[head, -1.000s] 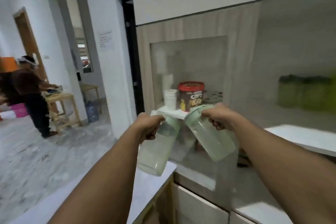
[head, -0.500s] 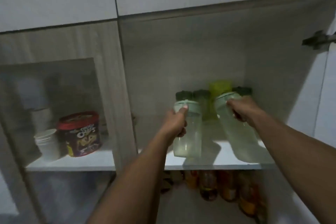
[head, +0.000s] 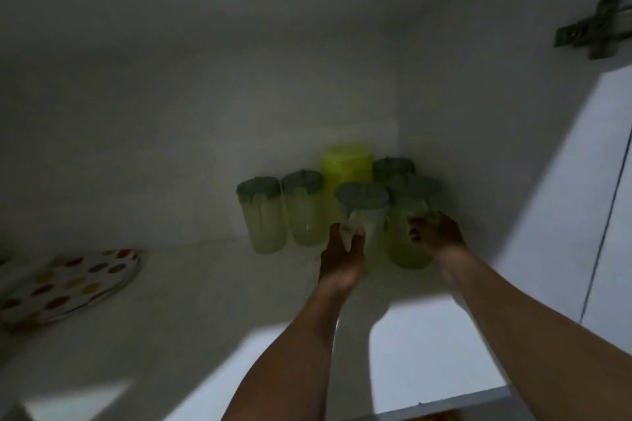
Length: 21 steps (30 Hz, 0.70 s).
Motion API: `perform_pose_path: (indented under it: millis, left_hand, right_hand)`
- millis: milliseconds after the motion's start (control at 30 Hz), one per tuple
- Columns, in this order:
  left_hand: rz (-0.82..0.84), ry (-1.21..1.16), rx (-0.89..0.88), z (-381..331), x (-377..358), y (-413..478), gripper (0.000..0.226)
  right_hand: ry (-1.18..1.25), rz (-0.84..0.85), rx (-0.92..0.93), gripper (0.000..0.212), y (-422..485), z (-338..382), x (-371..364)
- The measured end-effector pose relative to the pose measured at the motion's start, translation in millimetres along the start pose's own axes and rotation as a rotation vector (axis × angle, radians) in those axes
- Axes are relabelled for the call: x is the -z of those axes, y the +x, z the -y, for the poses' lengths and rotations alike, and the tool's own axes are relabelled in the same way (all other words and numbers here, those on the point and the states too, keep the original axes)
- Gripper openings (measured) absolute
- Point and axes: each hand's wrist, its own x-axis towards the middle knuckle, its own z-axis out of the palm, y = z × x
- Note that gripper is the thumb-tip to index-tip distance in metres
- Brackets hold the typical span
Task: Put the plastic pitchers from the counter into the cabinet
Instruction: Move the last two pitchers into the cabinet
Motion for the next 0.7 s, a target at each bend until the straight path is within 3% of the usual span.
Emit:
perform_pose_path:
  millis: [133, 200, 300, 400, 500, 600, 700]
  left_hand:
    - [-0.045, -0.040, 0.023, 35, -14, 36, 0.122]
    - [-0.063, -0.009, 0.015, 40, -16, 42, 0.126]
    - [-0.104, 0.044, -0.055, 26, -9, 25, 0.109]
    - [-0.132, 0.122, -0.132, 8, -2, 1, 0.072]
    - [-0.135, 0.225, -0.153, 4, 1, -15, 0.080]
    - [-0.053, 0.290, -0.129, 7, 1, -24, 0.093]
    - [0.011, 0.313, -0.118, 3, 8, -36, 0.095]
  right_hand:
    - [-0.083, -0.012, 0.019, 0.019, 11, -4, -4]
    - [-0.100, -0.020, 0.024, 0.011, 12, -5, -4]
    - [-0.137, -0.028, 0.010, 0.015, 8, -4, -5]
    - [-0.153, -0.053, -0.013, 0.021, 2, -2, -5]
    - [-0.184, -0.030, -0.007, 0.026, 9, -9, -4]
    - [-0.248, -0.006, -0.024, 0.063, 7, -7, -3]
    - [-0.338, -0.054, -0.027, 0.065, -19, 10, 2]
